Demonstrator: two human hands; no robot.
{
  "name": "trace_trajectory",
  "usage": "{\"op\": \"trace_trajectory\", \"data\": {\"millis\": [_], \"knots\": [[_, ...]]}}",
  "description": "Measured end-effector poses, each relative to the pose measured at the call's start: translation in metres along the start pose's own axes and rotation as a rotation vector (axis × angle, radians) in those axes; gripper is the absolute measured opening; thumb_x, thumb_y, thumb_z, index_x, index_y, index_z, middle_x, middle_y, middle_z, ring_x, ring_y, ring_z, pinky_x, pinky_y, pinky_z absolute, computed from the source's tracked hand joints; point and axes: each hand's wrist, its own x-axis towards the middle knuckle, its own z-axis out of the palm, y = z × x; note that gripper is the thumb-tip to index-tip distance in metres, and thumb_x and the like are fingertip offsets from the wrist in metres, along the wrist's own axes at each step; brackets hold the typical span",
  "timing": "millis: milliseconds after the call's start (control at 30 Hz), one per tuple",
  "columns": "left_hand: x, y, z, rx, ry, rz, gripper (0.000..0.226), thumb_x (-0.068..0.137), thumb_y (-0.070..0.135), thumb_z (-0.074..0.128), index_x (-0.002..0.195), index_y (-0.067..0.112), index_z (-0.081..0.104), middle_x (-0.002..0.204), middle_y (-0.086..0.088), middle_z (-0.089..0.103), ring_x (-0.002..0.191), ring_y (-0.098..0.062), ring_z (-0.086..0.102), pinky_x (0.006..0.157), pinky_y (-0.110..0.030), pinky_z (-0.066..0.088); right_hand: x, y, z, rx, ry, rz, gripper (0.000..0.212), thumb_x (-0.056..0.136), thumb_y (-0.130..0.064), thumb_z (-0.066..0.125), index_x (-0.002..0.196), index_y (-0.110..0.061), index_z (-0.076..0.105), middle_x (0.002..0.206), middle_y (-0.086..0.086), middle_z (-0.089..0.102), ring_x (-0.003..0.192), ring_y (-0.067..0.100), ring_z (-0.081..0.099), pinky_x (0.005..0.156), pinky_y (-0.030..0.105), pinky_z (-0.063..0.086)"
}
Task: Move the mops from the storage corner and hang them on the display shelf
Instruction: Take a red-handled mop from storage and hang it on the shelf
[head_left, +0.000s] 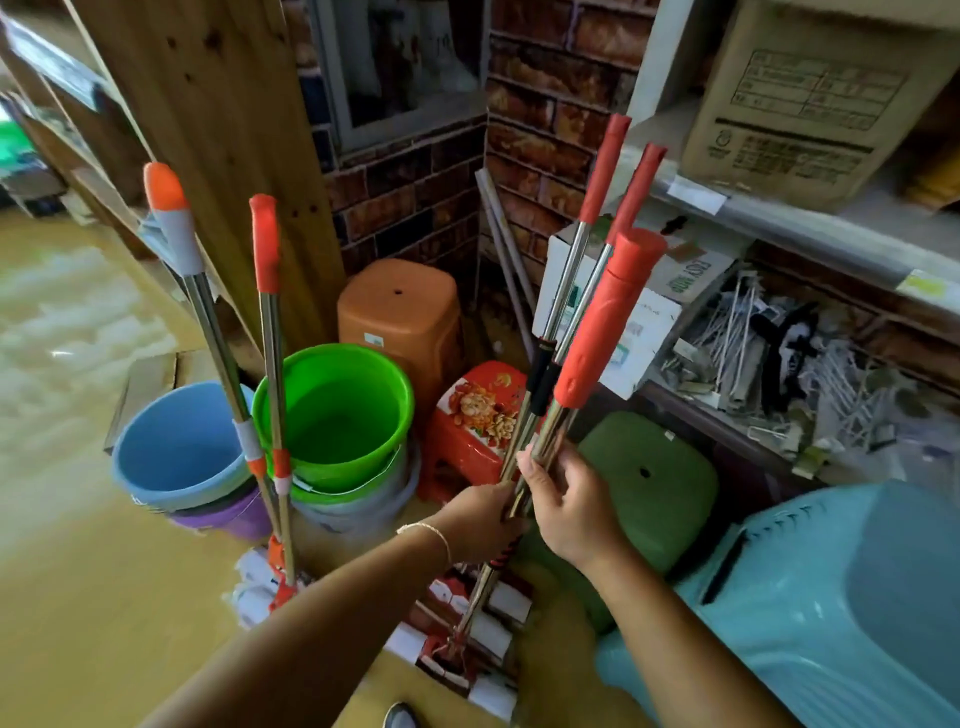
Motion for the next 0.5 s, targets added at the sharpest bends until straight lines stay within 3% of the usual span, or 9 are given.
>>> {"op": "trace_trajectory", "data": {"millis": [167, 333, 433, 500], "knots": [[-0.036, 0.008, 0.019, -0.045, 0.090, -0.026, 0.024, 0.094, 0.030, 0.055, 0.112, 0.015, 0.059, 0.100, -0.006, 0.069, 0.086, -0.022, 0.063, 0.075, -0.031, 0.050, -0.030, -0.002, 0.002, 0.023, -0.052, -0.109, 0.028, 0.094, -0.037, 0.056, 0.109, -0.016, 0.065, 0.100, -0.003, 0.072, 0.095, 0.010, 0.067, 0.085, 0.030, 0.055], [-0.081, 0.009, 0.032, -0.131, 0.192, -0.094, 0.033, 0.090, 0.033, 0.052, 0.110, 0.009, 0.063, 0.102, -0.010, 0.070, 0.090, -0.026, 0.065, 0.077, -0.036, 0.050, -0.057, -0.019, 0.010, 0.004, -0.165, -0.180, 0.028, 0.095, -0.032, 0.055, 0.110, -0.011, 0.064, 0.100, 0.002, 0.069, 0.090, 0.008, 0.061, 0.080, 0.010, 0.043], [-0.110, 0.003, 0.032, -0.150, 0.232, -0.109, 0.024, 0.094, 0.023, 0.056, 0.108, 0.006, 0.065, 0.100, -0.012, 0.070, 0.093, -0.030, 0.066, 0.078, -0.037, 0.051, -0.071, -0.038, 0.015, -0.006, -0.291, -0.182, 0.018, 0.098, -0.025, 0.058, 0.109, -0.011, 0.061, 0.097, 0.000, 0.065, 0.086, 0.009, 0.059, 0.080, 0.020, 0.046], [-0.130, -0.001, 0.029, -0.178, 0.264, -0.109, 0.032, 0.090, 0.033, 0.057, 0.106, 0.007, 0.066, 0.100, -0.011, 0.071, 0.094, -0.030, 0.066, 0.081, -0.039, 0.052, -0.081, -0.052, 0.019, -0.006, -0.331, -0.218, 0.010, 0.098, -0.022, 0.058, 0.105, -0.015, 0.059, 0.091, -0.011, 0.059, 0.082, 0.001, 0.056, 0.078, 0.018, 0.046]]}}
